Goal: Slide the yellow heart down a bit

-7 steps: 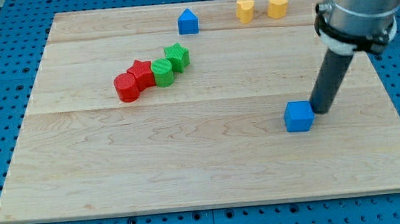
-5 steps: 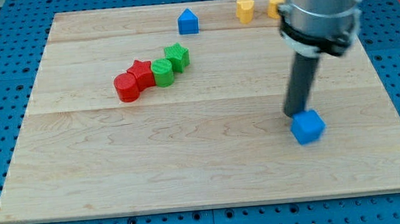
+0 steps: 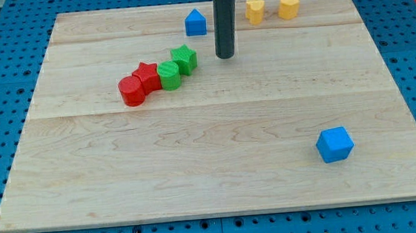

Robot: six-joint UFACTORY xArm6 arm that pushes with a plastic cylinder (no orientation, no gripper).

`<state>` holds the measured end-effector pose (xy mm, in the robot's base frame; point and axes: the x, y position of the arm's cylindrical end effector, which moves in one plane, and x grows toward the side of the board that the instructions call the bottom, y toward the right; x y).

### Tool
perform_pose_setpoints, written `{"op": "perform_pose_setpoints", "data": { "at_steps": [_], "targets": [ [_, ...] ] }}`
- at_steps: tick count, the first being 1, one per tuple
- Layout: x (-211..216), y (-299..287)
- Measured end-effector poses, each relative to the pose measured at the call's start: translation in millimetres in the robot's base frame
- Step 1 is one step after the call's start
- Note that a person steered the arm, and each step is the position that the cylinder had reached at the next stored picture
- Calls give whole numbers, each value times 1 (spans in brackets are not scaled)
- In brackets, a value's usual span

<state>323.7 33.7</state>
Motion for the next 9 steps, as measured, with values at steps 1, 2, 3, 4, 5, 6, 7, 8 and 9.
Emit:
{"op": "perform_pose_setpoints", "data": {
  "at_steps": [1,2,3,4,5,6,7,8,9],
  "targets": [
    [-40,-10],
    [-46,-2],
    [-78,-5],
    [-130,-13],
    [-128,21],
    [-131,73],
    [-122,91],
    [-99,82],
    [-79,101]
  ]
}}
